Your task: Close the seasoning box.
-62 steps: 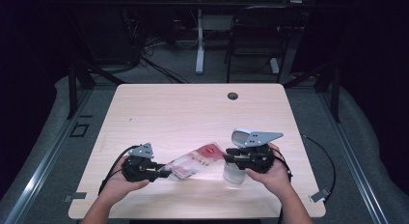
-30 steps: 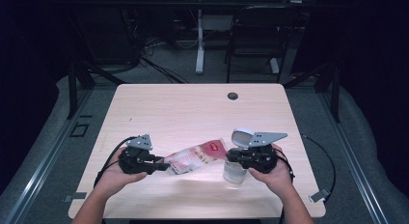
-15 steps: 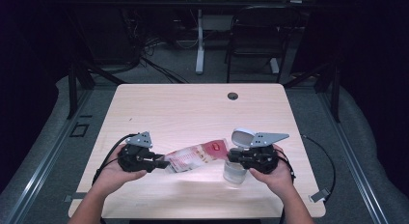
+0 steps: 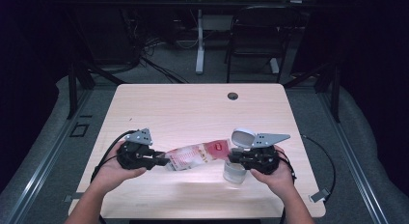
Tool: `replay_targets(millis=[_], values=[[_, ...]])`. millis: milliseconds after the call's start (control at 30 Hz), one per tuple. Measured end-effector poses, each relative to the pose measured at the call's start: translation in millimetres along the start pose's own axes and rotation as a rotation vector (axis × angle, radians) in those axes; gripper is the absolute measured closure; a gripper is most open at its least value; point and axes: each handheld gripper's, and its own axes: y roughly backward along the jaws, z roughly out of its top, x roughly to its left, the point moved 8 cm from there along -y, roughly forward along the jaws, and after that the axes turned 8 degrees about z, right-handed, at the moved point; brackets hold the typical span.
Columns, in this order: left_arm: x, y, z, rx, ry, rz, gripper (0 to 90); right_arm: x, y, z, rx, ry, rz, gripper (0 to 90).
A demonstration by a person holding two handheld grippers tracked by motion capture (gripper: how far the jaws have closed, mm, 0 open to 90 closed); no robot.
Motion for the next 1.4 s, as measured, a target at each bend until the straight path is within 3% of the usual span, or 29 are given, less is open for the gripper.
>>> replay_targets(millis=[1400], values=[[1.3, 18.5, 38.7, -0.003, -0.047, 0.015, 75.2, -4.5, 4.2, -5.5, 0.002, -0.013, -0.007, 82.6]])
